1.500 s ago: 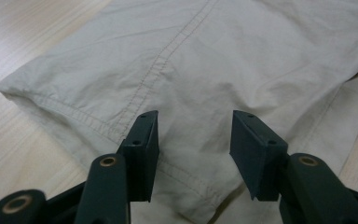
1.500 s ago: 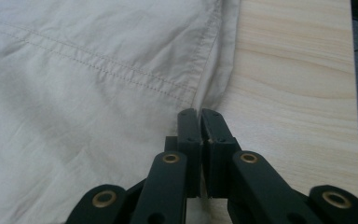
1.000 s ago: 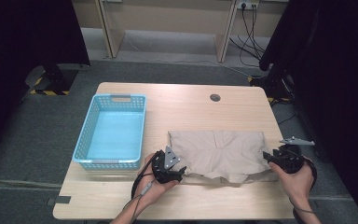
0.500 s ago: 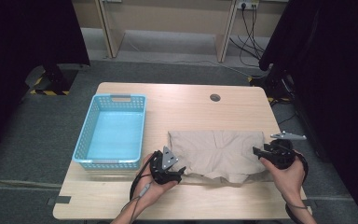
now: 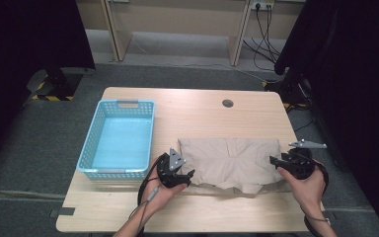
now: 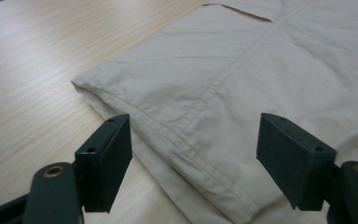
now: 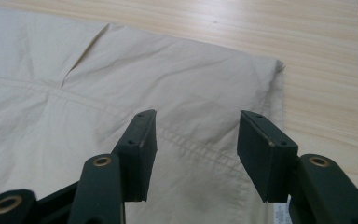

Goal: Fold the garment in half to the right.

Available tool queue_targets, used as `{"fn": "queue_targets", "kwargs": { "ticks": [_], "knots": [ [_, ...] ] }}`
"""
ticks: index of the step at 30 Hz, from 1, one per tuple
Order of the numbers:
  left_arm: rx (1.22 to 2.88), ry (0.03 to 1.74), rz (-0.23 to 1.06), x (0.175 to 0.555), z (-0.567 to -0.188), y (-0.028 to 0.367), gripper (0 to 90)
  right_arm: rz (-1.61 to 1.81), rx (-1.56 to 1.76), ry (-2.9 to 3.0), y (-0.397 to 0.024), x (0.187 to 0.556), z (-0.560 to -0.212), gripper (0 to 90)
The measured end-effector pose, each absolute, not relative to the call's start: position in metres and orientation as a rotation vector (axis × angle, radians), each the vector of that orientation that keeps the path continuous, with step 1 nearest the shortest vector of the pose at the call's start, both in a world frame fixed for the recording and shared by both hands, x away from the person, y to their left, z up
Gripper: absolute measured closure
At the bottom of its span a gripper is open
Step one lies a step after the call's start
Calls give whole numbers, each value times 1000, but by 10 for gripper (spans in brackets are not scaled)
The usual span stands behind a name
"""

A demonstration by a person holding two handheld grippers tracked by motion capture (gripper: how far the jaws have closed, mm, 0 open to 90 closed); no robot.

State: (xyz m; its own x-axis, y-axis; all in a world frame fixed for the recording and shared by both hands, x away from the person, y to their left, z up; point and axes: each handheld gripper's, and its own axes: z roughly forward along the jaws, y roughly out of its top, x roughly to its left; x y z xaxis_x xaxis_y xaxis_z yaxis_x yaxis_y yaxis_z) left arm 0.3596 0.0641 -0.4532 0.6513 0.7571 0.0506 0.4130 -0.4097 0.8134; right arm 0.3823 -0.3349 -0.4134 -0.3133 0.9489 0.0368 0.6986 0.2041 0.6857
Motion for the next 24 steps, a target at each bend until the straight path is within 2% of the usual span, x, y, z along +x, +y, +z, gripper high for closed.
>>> {"fn": "queue_targets", "kwargs": {
  "ticks": [8,24],
  "knots": [
    [2045,985,528,386,-454,61,262,830,1581,2073,-349,395,-414,478],
    [2051,1068,468,403,-462,53,234,773,1666,2053,-370,413,-426,472]
  ]
}}
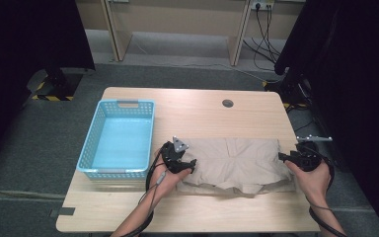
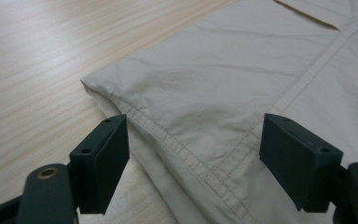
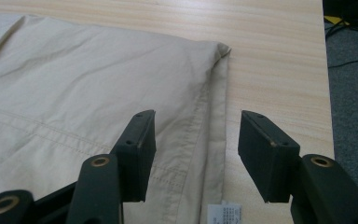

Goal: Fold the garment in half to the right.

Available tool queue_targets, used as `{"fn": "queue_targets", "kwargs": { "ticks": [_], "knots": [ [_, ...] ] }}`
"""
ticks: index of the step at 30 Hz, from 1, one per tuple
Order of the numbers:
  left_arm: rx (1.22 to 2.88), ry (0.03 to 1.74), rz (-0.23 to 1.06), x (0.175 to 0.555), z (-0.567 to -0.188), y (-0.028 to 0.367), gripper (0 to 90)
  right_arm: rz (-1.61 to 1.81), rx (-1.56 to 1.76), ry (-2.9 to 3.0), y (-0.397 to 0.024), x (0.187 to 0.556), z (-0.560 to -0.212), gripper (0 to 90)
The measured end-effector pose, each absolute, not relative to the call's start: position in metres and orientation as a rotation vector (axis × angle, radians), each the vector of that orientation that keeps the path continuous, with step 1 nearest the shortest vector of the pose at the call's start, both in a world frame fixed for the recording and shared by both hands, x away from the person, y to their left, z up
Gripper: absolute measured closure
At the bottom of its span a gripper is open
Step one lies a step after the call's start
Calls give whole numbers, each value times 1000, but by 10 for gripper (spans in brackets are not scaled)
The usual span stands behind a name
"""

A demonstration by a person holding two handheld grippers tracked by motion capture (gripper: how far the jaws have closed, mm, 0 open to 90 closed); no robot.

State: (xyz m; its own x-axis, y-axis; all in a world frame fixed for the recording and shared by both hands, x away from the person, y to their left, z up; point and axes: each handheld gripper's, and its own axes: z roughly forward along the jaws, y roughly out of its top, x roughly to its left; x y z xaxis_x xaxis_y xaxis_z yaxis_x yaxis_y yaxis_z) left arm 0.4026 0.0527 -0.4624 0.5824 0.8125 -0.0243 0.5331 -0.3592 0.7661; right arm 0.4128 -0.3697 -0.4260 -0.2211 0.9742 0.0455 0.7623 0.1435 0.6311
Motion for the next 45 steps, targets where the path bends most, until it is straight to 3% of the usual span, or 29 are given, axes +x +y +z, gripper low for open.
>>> {"fn": "queue_targets", "kwargs": {
  "ticks": [25,32,45],
  "knots": [
    [2064,1180,401,405,-474,55,293,721,1713,2077,-375,420,-441,465],
    [2065,1165,420,403,-474,55,386,715,1724,2077,-376,420,-443,464],
    [2016,1166,401,403,-476,54,649,722,1717,2089,-373,419,-446,464]
  ]
}}
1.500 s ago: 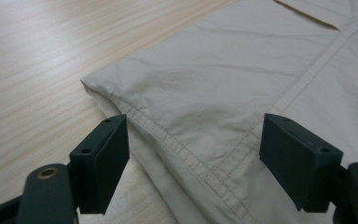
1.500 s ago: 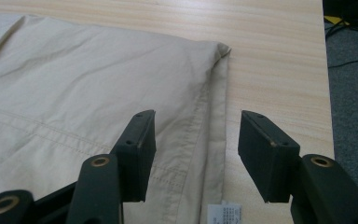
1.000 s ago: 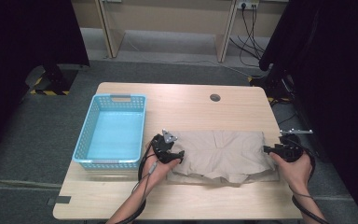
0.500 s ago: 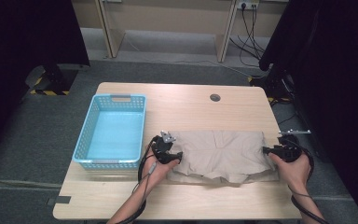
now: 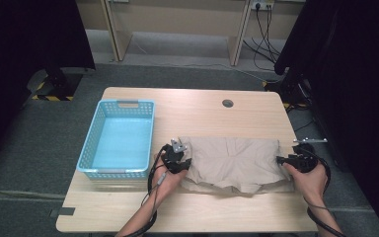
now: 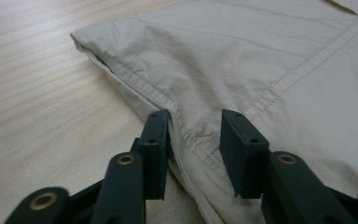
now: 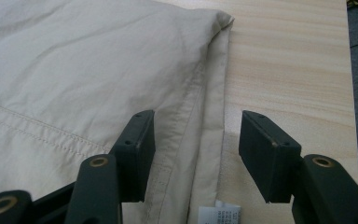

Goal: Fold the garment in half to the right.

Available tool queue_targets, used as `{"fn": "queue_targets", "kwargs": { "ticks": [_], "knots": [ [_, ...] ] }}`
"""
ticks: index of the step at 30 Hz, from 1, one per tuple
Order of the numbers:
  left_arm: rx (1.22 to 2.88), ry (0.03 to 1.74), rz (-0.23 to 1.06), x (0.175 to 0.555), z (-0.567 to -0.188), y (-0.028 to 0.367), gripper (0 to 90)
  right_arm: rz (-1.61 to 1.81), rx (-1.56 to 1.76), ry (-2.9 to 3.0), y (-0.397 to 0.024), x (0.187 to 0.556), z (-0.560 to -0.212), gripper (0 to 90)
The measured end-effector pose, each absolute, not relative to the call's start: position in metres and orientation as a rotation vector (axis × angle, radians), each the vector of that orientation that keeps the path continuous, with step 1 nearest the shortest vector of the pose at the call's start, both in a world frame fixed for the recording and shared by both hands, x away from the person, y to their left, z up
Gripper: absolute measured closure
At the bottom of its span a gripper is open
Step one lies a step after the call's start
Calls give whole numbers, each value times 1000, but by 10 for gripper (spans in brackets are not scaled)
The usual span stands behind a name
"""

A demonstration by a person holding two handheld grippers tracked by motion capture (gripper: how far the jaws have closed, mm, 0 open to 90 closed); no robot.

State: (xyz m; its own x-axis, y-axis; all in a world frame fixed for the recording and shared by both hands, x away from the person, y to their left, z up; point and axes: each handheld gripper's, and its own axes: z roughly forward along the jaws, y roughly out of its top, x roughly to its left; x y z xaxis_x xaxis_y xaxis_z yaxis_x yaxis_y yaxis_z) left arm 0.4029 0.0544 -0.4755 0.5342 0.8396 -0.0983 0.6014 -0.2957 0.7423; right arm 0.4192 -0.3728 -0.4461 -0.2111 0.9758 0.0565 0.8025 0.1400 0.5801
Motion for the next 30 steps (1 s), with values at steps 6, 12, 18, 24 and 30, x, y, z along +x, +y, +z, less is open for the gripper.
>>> {"fn": "queue_targets", "kwargs": {
  "ticks": [6,12,18,24,30],
  "knots": [
    [2012,1164,414,402,-476,55,729,720,1724,2089,-374,419,-448,464],
    [2010,1155,413,402,-476,57,796,714,1721,2096,-372,419,-449,464],
    [2010,1149,419,402,-476,57,827,713,1720,2101,-371,418,-452,464],
    [1995,1147,418,402,-474,58,848,715,1714,2108,-370,418,-454,463],
    [1965,1128,436,400,-463,63,850,710,1686,2112,-370,417,-455,466]
  ]
}}
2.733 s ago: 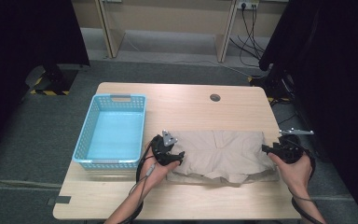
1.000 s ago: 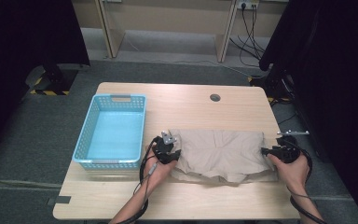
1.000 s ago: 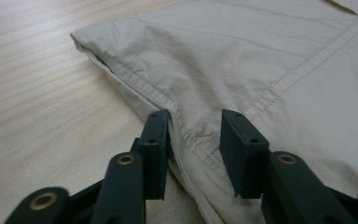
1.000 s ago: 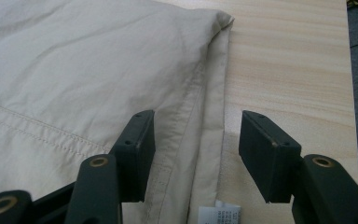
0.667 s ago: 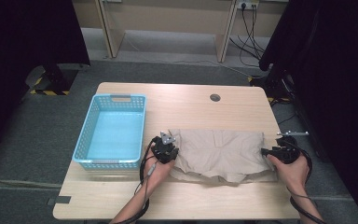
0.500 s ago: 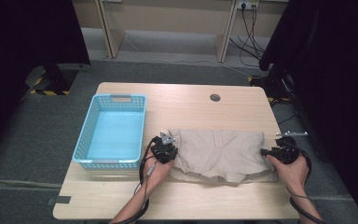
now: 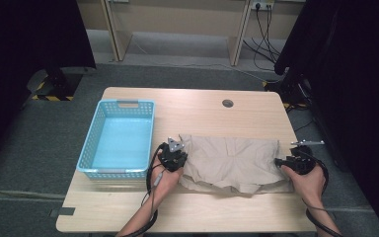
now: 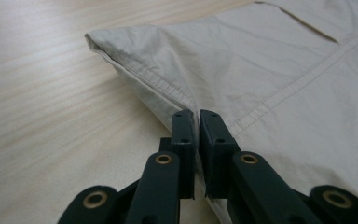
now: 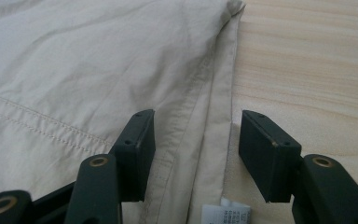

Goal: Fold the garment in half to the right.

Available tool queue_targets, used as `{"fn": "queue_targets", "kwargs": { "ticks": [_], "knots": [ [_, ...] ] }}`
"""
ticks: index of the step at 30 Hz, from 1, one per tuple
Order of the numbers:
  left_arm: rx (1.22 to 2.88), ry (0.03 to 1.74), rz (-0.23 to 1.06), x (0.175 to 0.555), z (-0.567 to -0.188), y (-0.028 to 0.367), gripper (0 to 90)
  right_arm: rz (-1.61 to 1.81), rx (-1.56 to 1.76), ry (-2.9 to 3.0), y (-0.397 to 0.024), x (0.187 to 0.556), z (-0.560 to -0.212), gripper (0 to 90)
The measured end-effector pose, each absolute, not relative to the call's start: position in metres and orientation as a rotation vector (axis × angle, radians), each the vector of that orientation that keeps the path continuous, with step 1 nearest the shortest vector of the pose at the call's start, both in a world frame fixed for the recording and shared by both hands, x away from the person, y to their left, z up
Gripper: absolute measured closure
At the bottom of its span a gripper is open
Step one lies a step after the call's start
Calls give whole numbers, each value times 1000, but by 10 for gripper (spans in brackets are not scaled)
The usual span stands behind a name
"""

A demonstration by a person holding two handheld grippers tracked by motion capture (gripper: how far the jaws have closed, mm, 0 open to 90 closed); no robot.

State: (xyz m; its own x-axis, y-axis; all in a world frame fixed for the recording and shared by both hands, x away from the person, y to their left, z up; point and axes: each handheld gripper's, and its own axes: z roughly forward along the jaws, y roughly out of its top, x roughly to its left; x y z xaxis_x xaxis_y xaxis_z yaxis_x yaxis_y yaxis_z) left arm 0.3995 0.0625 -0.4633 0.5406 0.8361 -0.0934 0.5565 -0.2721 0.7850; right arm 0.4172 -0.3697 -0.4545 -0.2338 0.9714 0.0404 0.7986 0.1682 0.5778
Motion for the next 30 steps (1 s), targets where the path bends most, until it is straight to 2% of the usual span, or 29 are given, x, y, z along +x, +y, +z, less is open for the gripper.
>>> {"fn": "queue_targets", "kwargs": {
  "ticks": [7,30],
  "knots": [
    [1957,1108,446,397,-456,63,863,702,1660,2114,-366,416,-455,504],
    [1915,1070,477,390,-433,65,873,708,1640,2120,-356,418,-456,504]
  ]
}}
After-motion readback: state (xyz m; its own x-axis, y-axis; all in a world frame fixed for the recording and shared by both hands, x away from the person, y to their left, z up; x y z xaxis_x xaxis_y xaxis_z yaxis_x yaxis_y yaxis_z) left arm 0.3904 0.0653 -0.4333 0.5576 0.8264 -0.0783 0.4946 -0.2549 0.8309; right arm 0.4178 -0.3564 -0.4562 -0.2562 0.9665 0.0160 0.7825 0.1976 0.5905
